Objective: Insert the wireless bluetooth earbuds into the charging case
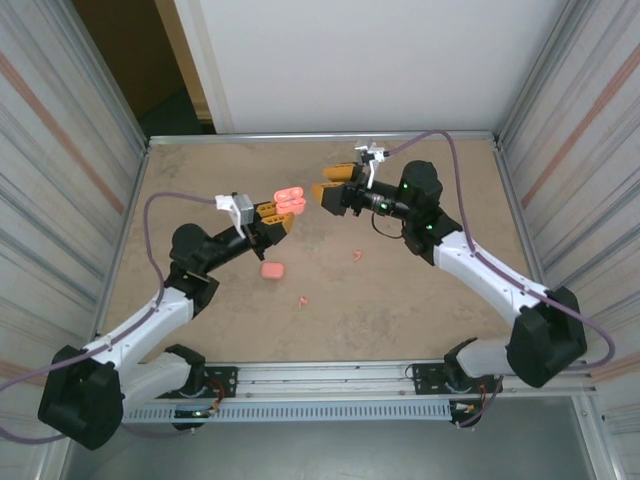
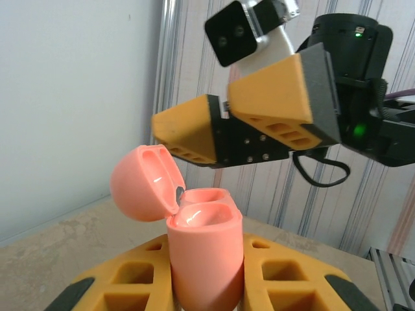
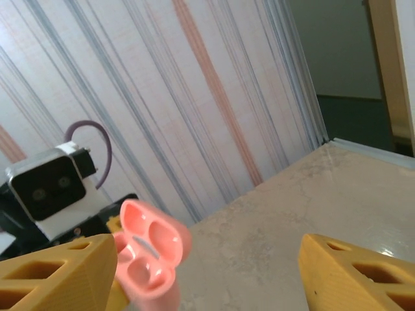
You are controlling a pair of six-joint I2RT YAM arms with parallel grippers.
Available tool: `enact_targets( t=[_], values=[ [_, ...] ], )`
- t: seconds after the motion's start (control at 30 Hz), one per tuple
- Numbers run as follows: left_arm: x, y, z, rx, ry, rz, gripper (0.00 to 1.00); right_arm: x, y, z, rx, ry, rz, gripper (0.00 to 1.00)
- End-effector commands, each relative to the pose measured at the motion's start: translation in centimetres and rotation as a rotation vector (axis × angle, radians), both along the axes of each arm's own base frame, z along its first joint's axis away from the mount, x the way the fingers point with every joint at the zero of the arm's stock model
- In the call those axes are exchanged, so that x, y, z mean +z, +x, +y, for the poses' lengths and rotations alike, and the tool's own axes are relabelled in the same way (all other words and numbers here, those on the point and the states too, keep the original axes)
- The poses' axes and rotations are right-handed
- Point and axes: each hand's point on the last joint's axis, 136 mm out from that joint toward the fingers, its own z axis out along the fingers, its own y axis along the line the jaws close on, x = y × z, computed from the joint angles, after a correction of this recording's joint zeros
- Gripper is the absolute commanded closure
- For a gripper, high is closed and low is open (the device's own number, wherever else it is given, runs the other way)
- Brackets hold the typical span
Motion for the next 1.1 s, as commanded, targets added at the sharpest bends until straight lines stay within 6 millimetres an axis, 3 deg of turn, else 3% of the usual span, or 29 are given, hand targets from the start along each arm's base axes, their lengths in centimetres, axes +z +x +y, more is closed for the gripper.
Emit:
enact_targets(
  t=[0.0, 0.27, 0.57, 0.83, 1.07],
  values=[
    [0.5, -0.2, 0.7, 0.051, 0.008, -0.039, 1.0, -1.7, -0.9, -1.3, -0.041, -0.082, 0.011, 0.27],
    [0.1, -0.1, 2.0, 0.131, 0.028, -0.039, 1.0, -5.6, -3.0, -2.4, -0.052, -0.199, 0.107, 0.29],
    [1.4, -1.1, 2.9, 0.143, 0.007, -0.078, 1.0, -12.3, -5.6, -2.3, -0.026, -0.339, 0.25, 0.33],
    [3.3, -2.1, 2.9, 0.113, -0.032, -0.119, 1.0, -18.3, -7.6, -0.8, 0.051, -0.44, 0.369, 0.34],
    [4.5, -2.7, 2.9, 0.091, -0.05, -0.136, 1.0, -21.2, -8.3, 0.2, 0.105, -0.512, 0.416, 0.36]
  ],
)
